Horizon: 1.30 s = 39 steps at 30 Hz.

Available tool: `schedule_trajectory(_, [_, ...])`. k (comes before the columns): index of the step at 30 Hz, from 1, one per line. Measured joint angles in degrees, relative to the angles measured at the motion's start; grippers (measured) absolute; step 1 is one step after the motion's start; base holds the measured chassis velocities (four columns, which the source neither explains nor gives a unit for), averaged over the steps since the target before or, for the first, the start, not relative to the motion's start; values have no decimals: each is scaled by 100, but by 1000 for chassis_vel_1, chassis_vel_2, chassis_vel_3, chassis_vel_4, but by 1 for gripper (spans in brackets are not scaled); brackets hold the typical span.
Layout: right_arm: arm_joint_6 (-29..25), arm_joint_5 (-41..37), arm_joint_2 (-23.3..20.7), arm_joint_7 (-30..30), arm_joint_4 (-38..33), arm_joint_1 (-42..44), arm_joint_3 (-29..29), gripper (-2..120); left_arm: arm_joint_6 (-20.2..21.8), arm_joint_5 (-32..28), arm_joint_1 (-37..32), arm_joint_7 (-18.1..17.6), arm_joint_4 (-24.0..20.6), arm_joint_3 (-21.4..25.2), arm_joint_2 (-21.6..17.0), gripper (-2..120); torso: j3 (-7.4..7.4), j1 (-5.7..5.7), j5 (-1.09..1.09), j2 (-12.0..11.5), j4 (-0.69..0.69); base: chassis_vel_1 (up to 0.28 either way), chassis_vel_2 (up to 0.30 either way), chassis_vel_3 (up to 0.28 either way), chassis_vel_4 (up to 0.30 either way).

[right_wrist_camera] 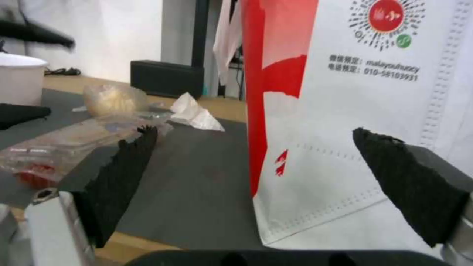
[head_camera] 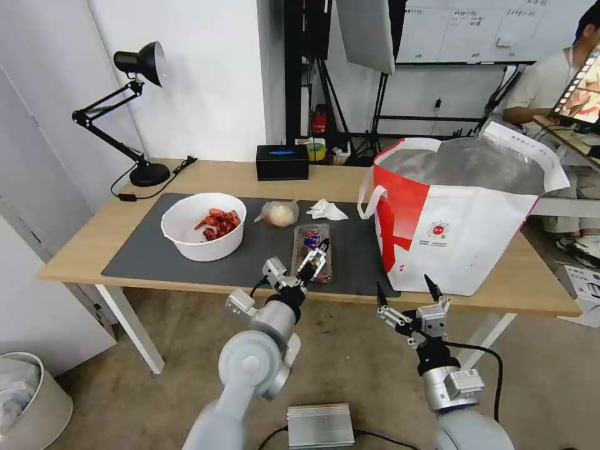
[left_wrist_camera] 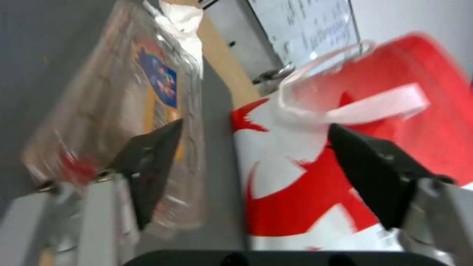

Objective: Pick up the trash from the table and place it into the takeout bag.

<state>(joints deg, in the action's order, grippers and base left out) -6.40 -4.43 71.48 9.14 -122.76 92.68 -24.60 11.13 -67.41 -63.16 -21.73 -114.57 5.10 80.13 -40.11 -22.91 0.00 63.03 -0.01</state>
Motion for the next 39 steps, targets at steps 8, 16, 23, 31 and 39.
schedule_trajectory(8, [2,-71,2,14,-26,55,-40,100,272,1052,427,517,264,-205,-817,47,0,0,-1,0,1,0,0,0,0])
schedule_trajectory(16, [99,-239,28,35,14,-16,34,100,313,1855,579,1117,506,-495,-1222,17,0,0,0,0,1,0,0,0,0])
schedule_trajectory(23, [193,-351,25,47,67,-90,85,100,274,2347,704,1511,689,-621,-1422,0,0,0,0,0,1,0,0,0,0])
schedule_trajectory(31, [520,-1170,-54,74,-64,-220,214,100,181,2445,728,1558,786,-690,-1496,0,0,0,0,0,1,0,0,0,0])
schedule_trajectory(39, [1056,-2763,-57,315,-259,-714,296,100,137,2597,743,1543,907,-785,-1500,0,0,-1,0,0,0,0,0,0,0])
